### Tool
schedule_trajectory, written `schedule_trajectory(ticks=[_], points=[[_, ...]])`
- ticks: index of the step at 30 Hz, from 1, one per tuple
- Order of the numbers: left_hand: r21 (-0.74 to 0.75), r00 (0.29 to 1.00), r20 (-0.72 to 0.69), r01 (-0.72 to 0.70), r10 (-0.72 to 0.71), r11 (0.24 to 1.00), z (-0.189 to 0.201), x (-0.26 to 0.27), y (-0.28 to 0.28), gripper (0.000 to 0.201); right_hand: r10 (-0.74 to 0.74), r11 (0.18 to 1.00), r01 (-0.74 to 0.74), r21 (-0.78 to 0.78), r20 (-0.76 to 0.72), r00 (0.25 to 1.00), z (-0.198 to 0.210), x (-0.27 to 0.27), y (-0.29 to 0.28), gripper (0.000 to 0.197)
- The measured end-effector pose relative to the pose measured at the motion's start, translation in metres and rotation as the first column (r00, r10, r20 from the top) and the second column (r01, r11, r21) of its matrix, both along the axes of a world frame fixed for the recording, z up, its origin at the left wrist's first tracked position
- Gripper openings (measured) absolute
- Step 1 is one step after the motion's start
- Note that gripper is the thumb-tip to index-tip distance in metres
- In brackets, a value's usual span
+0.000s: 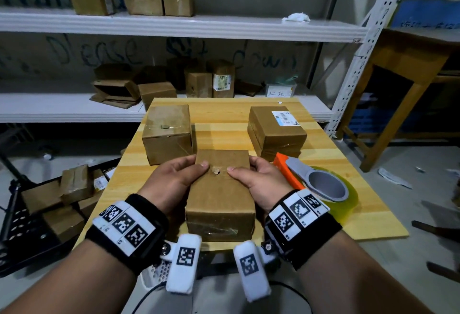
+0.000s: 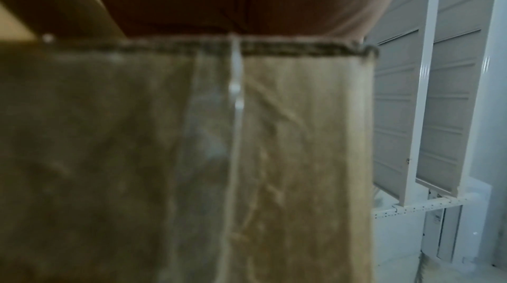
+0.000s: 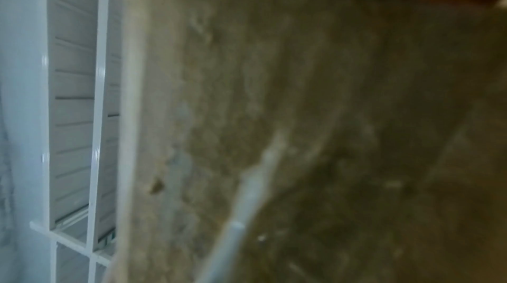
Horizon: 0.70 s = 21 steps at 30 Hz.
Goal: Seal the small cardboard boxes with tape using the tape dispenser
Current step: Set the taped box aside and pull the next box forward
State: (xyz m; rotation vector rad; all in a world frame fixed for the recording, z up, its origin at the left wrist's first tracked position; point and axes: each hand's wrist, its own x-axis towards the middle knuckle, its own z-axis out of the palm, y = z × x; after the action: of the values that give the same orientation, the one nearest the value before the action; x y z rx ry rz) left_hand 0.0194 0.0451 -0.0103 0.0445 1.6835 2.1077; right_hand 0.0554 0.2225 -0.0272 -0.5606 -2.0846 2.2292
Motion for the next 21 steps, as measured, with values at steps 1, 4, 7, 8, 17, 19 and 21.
schedule_trajectory(ticks=[1, 4, 7, 8, 17, 19, 21], points=[[-0.011, 1.0, -0.012, -0.006, 0.006, 1.0, -0.0008, -0.0006, 0.0004, 0.018, -0.003, 1.0, 0.003, 0.006, 0.008, 1.0, 0.0005, 0.0005, -0.0003, 0.045], [-0.037, 0.999, -0.041, -0.022, 0.02, 0.999, -0.0026, -0.0023, 0.002, 0.017, -0.006, 1.0, 0.006, 0.0, 0.006, 1.0, 0.002, 0.0004, 0.0004, 0.042], [-0.051, 0.998, -0.06, -0.031, 0.028, 0.998, -0.0042, -0.003, 0.0017, 0.017, 0.005, 1.0, -0.005, 0.0, 0.006, 1.0, 0.0049, 0.0017, 0.0012, 0.041], [-0.052, 0.998, -0.062, -0.03, 0.026, 0.998, -0.0044, -0.0031, 0.0014, 0.017, 0.001, 1.0, -0.001, 0.004, 0.008, 1.0, 0.0056, 0.002, 0.0011, 0.04], [-0.043, 0.998, -0.054, -0.043, 0.041, 0.998, -0.0037, 0.0005, 0.0019, 0.019, -0.003, 1.0, 0.003, 0.01, -0.003, 1.0, 0.0039, 0.0019, 0.0012, 0.044], [-0.034, 0.999, -0.036, -0.042, 0.041, 0.999, -0.0034, 0.0006, 0.0006, 0.022, -0.008, 1.0, 0.008, 0.015, -0.008, 1.0, 0.0014, 0.0008, 0.0004, 0.045], [-0.02, 0.999, 0.001, -0.034, 0.034, 0.999, -0.0017, 0.0007, -0.0011, 0.024, -0.026, 1.0, 0.026, 0.002, -0.024, 0.999, 0.0004, 0.0016, -0.0023, 0.059]])
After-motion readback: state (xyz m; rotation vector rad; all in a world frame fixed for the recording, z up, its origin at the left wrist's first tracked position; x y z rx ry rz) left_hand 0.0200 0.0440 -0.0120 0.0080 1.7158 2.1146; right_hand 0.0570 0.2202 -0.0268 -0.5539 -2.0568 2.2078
